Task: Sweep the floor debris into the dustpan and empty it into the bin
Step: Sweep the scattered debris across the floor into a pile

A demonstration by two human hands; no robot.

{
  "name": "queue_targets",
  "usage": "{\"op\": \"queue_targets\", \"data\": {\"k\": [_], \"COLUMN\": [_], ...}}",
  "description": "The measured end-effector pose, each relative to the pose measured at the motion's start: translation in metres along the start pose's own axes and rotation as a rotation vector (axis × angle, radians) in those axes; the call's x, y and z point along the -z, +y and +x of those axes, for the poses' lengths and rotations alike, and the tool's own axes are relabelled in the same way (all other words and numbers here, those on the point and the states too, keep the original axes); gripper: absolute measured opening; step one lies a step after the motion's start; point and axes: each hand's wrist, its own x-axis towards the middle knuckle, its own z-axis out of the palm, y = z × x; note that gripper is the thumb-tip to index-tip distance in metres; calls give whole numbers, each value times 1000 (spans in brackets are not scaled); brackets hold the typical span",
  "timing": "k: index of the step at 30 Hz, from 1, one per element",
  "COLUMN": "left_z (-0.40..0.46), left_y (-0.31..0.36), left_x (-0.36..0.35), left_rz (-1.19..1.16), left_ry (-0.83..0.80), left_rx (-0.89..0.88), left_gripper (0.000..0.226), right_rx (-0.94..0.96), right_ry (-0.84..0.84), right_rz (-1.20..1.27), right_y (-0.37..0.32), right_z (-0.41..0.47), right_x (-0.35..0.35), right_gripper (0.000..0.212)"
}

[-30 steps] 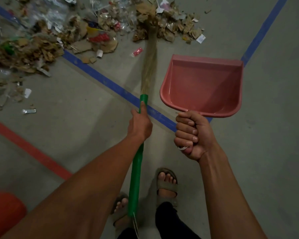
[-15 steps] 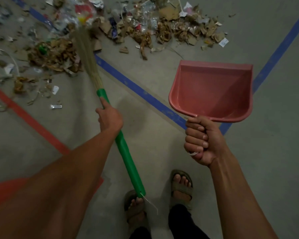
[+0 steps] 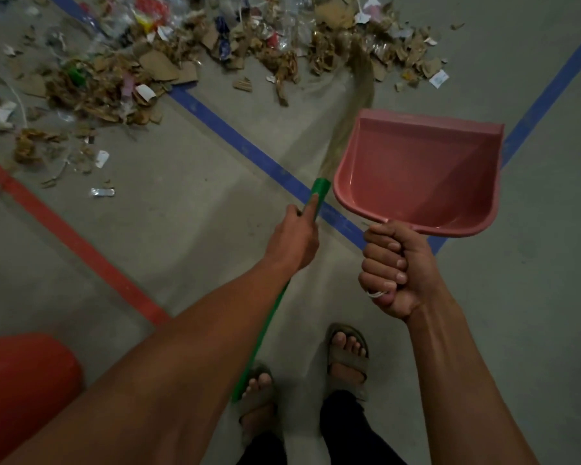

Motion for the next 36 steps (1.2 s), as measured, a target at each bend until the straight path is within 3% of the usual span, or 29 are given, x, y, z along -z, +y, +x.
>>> {"op": "queue_targets", "data": {"k": [4,12,15,20,26,32,36], "left_z": [27,41,30,22,2,5,20], "left_y": [-14,-70,-83,-77,-25,6,-21], "left_x": [7,75,86,83,49,20,17], "left_rz": [9,-192,-206,-209,-270,-141,-61], "left_ry": [-76,244,354,292,349,167,-9], "left_rx": [94,587,562,563,370,201,247], "left_gripper": [61,60,62,61,63,62,65], "right_rx": [4,-34,-45,-42,-45,-43,-62], "right_ry": [-2,-6,-4,-3,-18,-24,-31], "right_rz": [1,-8,-9,-19,-16,-12,-23], "right_y": [-4,-3,-3,-1,-1,3,8], "right_z": [2,7,8,10,13,14,16], "right_x": [-2,-3,-4,-6,-9,-7,-8], "right_gripper": [42,42,43,43,43,42,42]}}
